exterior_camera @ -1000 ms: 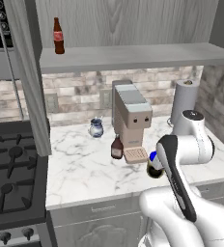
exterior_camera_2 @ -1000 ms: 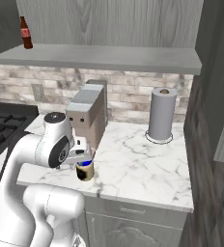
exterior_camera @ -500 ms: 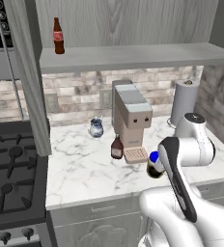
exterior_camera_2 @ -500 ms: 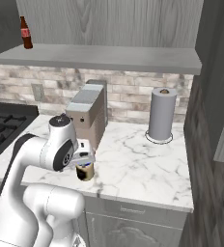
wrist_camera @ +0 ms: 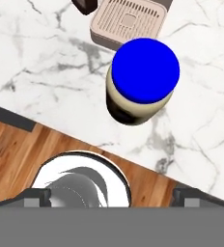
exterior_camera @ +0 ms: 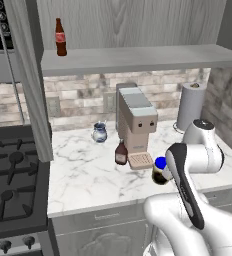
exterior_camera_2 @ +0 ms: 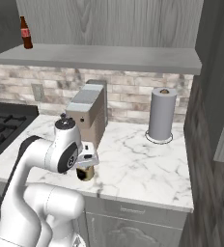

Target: Pick the mayonnaise and ketchup from the counter and place them in the cabinet.

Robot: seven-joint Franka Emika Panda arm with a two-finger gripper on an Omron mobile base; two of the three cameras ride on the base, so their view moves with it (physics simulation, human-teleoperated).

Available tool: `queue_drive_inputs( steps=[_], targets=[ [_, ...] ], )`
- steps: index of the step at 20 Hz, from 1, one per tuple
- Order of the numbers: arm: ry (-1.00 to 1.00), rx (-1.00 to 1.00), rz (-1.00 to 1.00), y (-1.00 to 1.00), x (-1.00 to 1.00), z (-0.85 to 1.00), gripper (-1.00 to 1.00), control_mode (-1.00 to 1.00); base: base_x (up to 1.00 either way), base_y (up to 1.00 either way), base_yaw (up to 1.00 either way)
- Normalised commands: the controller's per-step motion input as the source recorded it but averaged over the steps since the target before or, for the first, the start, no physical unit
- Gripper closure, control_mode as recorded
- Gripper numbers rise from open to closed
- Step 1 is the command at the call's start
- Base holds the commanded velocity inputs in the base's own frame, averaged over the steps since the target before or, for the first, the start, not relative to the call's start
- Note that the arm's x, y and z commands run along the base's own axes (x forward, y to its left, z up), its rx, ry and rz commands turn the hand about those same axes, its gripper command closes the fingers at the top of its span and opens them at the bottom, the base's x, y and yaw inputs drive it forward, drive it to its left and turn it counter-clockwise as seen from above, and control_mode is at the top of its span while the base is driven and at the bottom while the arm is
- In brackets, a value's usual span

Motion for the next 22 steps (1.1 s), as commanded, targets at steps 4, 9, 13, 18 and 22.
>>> queue_drive_inputs(
  steps=[4, 9, 13, 18, 22],
  targets=[
    [0.00, 0.04, 0.00, -0.07, 0.21, -0.13, -1.00, -1.00, 0.00, 0.00, 0.00],
    [0.00, 0.11, 0.00, 0.00, 0.28, -0.07, -1.00, -1.00, 0.00, 0.00, 0.00],
    [0.00, 0.17, 0.00, 0.00, 0.23, -0.09, -1.00, -1.00, 0.00, 0.00, 0.00],
    [0.00, 0.08, 0.00, 0.00, 0.23, -0.15, -1.00, -1.00, 0.00, 0.00, 0.00],
    [0.00, 0.00, 0.00, 0.00, 0.23, -0.21, -1.00, -1.00, 0.00, 0.00, 0.00]
  ],
)
